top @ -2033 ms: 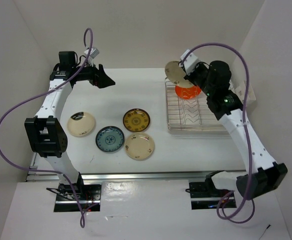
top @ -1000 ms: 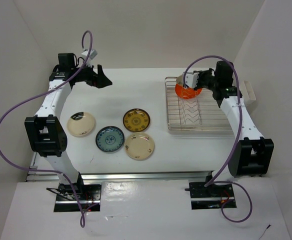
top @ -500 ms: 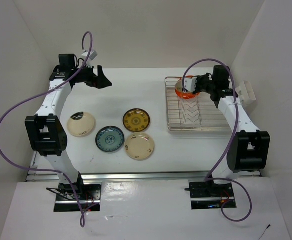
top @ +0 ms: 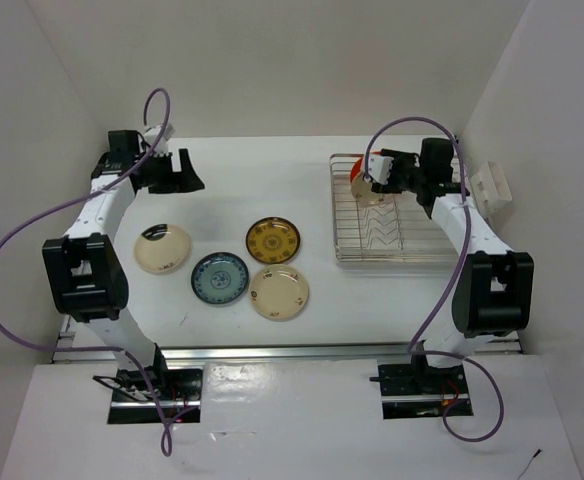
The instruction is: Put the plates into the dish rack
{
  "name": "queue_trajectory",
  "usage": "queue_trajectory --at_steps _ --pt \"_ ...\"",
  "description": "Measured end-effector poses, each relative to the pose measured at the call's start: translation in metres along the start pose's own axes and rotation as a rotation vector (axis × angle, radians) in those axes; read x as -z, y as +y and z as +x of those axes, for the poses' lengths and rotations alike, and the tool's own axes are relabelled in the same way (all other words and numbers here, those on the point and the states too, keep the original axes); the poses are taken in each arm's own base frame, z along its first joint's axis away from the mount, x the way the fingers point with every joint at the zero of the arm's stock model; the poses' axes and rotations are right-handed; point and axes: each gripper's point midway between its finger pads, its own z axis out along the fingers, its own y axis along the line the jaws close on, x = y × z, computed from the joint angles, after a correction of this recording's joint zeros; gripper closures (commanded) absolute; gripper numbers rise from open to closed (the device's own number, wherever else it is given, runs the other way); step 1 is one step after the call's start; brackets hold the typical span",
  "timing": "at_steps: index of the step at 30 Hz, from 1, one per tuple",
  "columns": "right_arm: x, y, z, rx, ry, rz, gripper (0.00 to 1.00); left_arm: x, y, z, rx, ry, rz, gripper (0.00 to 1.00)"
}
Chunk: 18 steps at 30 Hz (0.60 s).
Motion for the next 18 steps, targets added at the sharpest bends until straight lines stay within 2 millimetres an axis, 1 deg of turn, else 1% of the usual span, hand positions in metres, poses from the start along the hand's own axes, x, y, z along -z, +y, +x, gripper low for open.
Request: queue_trajectory --at_steps 2,4,6,8,10,11,12,13,15,16,18 --pt "0.002 -0.006 -0.001 -0.061 0.004 0.018 0.39 0.012 0.014 0.005 0.045 -0.012 -0.068 0.00" --pt "0.005 -0.021 -0.008 -0.136 -0.003 0.045 0.33 0.028 0.028 0.005 0.091 -0.044 -0.154 0.00" --pt "0.011 -0.043 -0.018 -0.212 -0.023 0.092 0.33 0.045 0.043 0.004 0.130 -0.084 -0.236 0.00" --pt "0.017 -0.064 -0.033 -0.325 -0.066 0.139 0.33 0.062 0.057 0.006 0.190 -0.121 -0.314 0.00" --pt "0.024 -0.077 -0.052 -0.434 -0.134 0.160 0.33 0.080 0.077 0.015 0.267 -0.153 -0.397 0.00" --pt "0.027 -0.078 -0.063 -0.499 -0.177 0.158 0.36 0.089 0.088 0.021 0.302 -0.162 -0.438 0.00" --pt "0.030 -0.080 -0.074 -0.564 -0.220 0.152 0.36 0.096 0.098 0.027 0.335 -0.169 -0.473 0.00" --pt "0.032 -0.081 -0.083 -0.616 -0.259 0.145 0.37 0.101 0.107 0.036 0.370 -0.169 -0.503 0.00" --pt "0.035 -0.080 -0.105 -0.733 -0.350 0.101 0.37 0.109 0.126 0.058 0.447 -0.157 -0.547 0.00" --pt "0.036 -0.080 -0.114 -0.775 -0.386 0.077 0.37 0.111 0.132 0.070 0.485 -0.148 -0.561 0.00" --pt "0.035 -0.071 -0.132 -0.874 -0.457 -0.017 0.37 0.112 0.138 0.089 0.534 -0.126 -0.569 0.00"
